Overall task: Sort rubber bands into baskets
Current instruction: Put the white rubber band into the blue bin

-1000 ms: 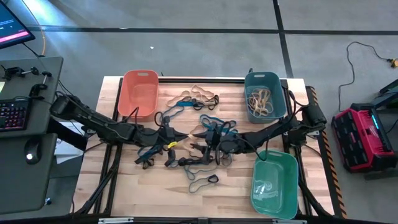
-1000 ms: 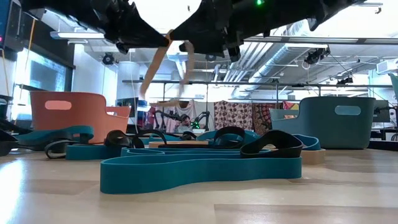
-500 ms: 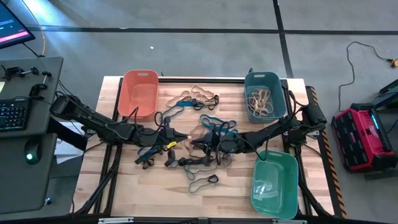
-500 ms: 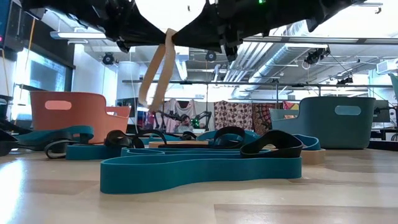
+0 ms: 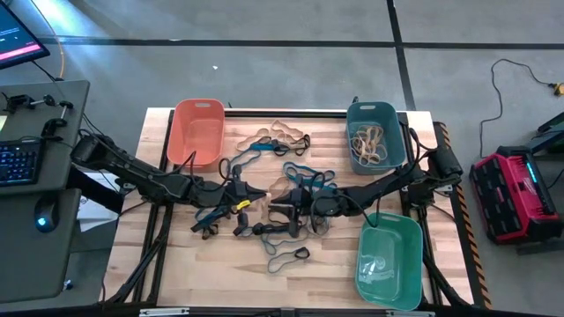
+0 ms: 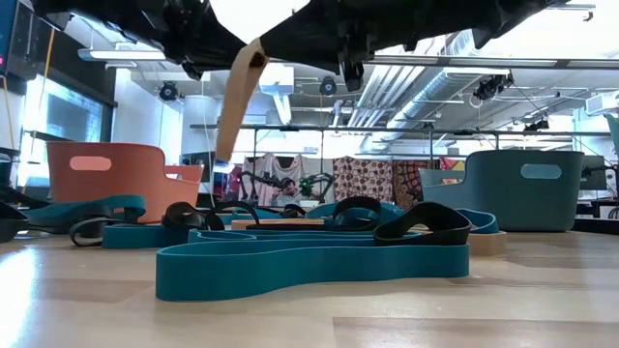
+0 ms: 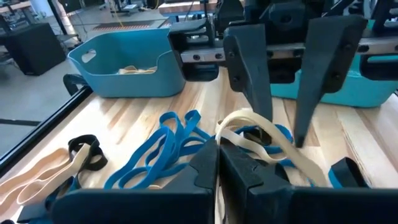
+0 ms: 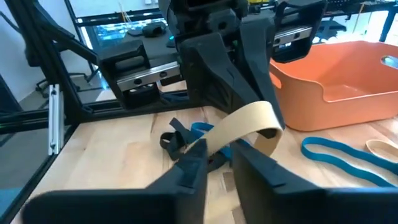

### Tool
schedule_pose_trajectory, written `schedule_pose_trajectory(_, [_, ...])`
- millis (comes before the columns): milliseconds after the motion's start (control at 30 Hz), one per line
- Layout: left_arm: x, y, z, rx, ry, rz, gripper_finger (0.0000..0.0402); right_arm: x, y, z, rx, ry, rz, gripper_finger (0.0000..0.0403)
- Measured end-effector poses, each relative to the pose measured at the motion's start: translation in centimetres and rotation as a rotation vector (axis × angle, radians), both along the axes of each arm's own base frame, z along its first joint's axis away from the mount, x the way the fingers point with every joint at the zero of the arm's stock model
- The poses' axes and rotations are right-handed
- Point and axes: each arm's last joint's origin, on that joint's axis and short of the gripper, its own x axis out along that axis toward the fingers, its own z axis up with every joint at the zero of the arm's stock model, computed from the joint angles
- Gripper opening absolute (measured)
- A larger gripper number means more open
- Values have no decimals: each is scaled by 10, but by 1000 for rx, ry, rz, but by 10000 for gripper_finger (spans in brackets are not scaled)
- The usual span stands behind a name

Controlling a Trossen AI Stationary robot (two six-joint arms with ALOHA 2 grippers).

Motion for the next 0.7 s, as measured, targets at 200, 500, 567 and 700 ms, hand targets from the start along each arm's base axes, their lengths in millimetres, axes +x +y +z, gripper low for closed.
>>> schedule_pose_trajectory(200, [1,-1,2,-11,-21,-14,1,1,-1,1,60,-12,36,125])
schedule_pose_trajectory(500, [2,-1,5,-8,-50,-29,1,4,-9,6,90,-59,119,113])
schedule_pose_trajectory(567, [2,-1,5,-8,-46,-29,4,4,-9,7,92,-66,117,95])
schedule_pose_trajectory(700, [1,-1,1,4,-9,-29,21,4,-10,7,85,-65,112,38])
